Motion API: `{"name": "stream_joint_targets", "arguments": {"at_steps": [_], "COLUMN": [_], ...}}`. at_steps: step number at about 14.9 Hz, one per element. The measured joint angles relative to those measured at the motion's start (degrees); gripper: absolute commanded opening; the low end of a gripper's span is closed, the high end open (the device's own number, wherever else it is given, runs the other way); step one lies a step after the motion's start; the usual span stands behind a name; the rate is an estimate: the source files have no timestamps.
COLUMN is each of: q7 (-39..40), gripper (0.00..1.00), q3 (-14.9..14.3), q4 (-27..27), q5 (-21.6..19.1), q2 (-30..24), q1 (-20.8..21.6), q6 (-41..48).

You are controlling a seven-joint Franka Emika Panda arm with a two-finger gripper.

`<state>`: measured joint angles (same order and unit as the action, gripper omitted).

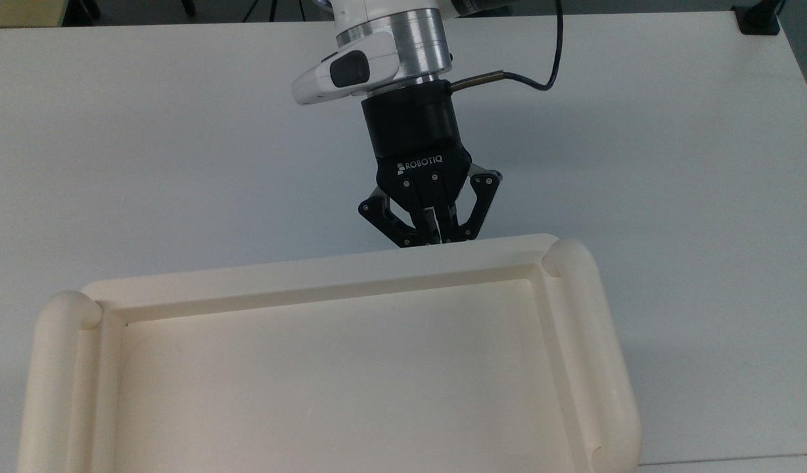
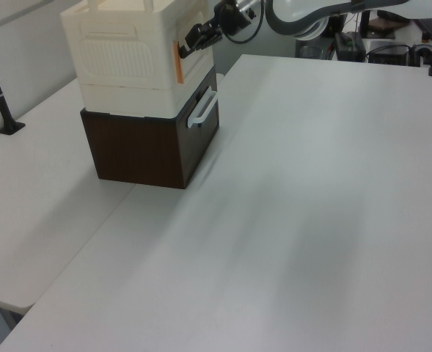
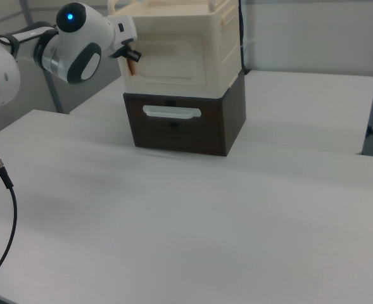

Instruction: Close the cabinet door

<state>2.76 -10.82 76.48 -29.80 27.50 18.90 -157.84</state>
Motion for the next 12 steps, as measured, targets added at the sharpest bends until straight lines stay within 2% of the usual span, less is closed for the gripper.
{"name": "stream_joint_targets", "arguments": {"at_steps": [3,5,9,12], "q7": [0.0,0.0,0.0,0.1], "gripper": [0.06,0.06,0.08,0.10], "q3": [0.0,-0.1,-0.4,-0.4], "q4": [0.0,0.4,2.1,3.6], "q5": [0.0,1.2,5.8,12.0], "q2": [-0.5,-2.1,-8.3,-13.4], "q1": [0.0,-0.5,-4.6,-8.2], "q6": [0.2,4.0,25.8,44.0]}}
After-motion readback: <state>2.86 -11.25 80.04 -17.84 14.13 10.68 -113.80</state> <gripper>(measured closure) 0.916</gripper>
